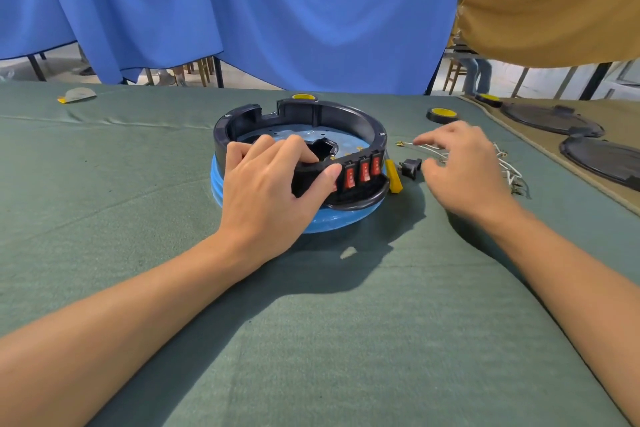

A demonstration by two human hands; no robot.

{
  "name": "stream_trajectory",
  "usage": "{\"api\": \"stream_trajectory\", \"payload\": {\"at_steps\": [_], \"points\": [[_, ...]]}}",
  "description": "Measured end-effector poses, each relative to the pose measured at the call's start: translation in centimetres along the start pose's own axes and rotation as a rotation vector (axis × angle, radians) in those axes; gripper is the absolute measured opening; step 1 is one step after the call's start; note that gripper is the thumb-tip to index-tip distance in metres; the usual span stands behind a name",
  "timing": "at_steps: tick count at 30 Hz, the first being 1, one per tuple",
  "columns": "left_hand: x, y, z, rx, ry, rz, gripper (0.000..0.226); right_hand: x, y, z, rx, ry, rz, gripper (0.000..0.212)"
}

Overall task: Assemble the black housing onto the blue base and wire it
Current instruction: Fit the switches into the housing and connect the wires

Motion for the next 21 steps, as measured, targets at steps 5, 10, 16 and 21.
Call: {"api": "stream_trajectory", "payload": {"at_steps": [5,10,16,21], "points": [[0.1,0.6,1.0,0.079,-0.065,-0.012,0.039,-2.5,0.1,-0.7,0.021,-0.126,0.235,0.038],[0.6,1.4,4.4,0.246,-0.141,-0.023,0.042,-3.2,0.0,-0.8,0.038,-0.137,0.298,0.035],[1.3,2.5,3.9,0.323,-0.057,-0.050,0.034,-2.0,0.3,-1.0,-0.030,-0.080,0.092,0.025],[-1.9,2.5,-1.6,-0.092,0.381,0.257,0.042,-1.4,0.0,0.4,-0.018,0.135,-0.059,0.019]]}}
Point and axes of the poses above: each hand's wrist, its own y-axis towards the middle knuckle, its own x-axis out of the back of the hand, z = x × y, the point moved 5 cm from there along y, towards the middle knuckle
